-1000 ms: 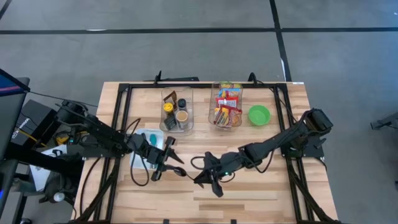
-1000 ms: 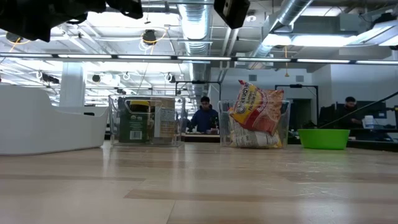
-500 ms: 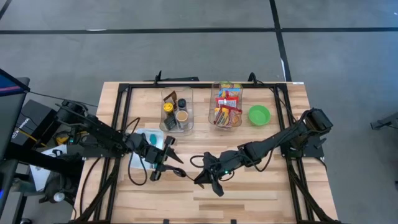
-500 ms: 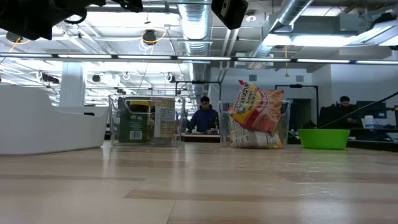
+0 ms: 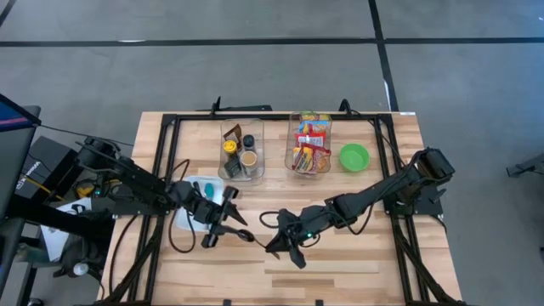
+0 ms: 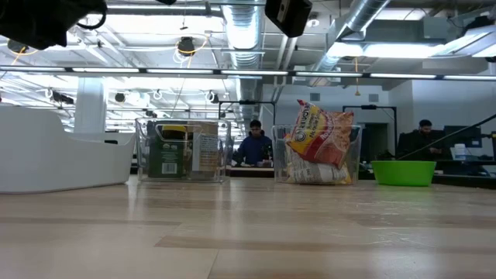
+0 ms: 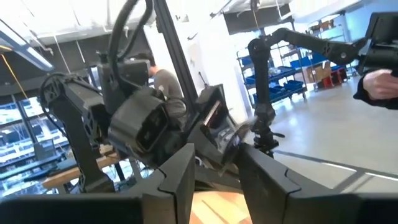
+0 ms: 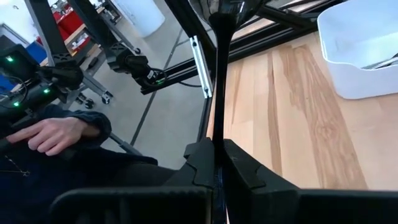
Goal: Pick & Place Food Item
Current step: Put the black spoon into the white bin
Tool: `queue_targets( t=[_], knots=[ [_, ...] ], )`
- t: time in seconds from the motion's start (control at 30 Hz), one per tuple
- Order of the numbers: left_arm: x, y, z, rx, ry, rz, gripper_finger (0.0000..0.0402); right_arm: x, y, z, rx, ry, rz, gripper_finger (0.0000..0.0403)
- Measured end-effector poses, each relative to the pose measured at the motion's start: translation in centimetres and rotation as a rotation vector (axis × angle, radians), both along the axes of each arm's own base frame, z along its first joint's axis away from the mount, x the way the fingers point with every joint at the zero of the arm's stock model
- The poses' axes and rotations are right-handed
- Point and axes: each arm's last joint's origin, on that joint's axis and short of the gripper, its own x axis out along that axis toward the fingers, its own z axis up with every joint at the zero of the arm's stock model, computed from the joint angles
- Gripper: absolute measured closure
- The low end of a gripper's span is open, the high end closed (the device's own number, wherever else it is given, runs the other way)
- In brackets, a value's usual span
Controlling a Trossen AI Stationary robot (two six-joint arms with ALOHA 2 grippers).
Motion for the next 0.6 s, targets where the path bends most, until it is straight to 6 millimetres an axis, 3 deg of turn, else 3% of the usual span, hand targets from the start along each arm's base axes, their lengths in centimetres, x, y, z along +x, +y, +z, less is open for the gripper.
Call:
queue_targets(
  t=[0.37, 0.6],
  knots=[
    [-0.01, 0.01, 0.06, 0.006, -0.01, 0.003, 0.0312, 0.01, 0.0, 0.02, 0.028, 0.011, -0.005, 0.0399],
    [-0.01, 0.01, 0.05, 0.009, -0.011, 0.004, 0.0352, 0.05, 0.01, 0.16, 0.09, 0.027, -0.026, 0.0398]
  ],
)
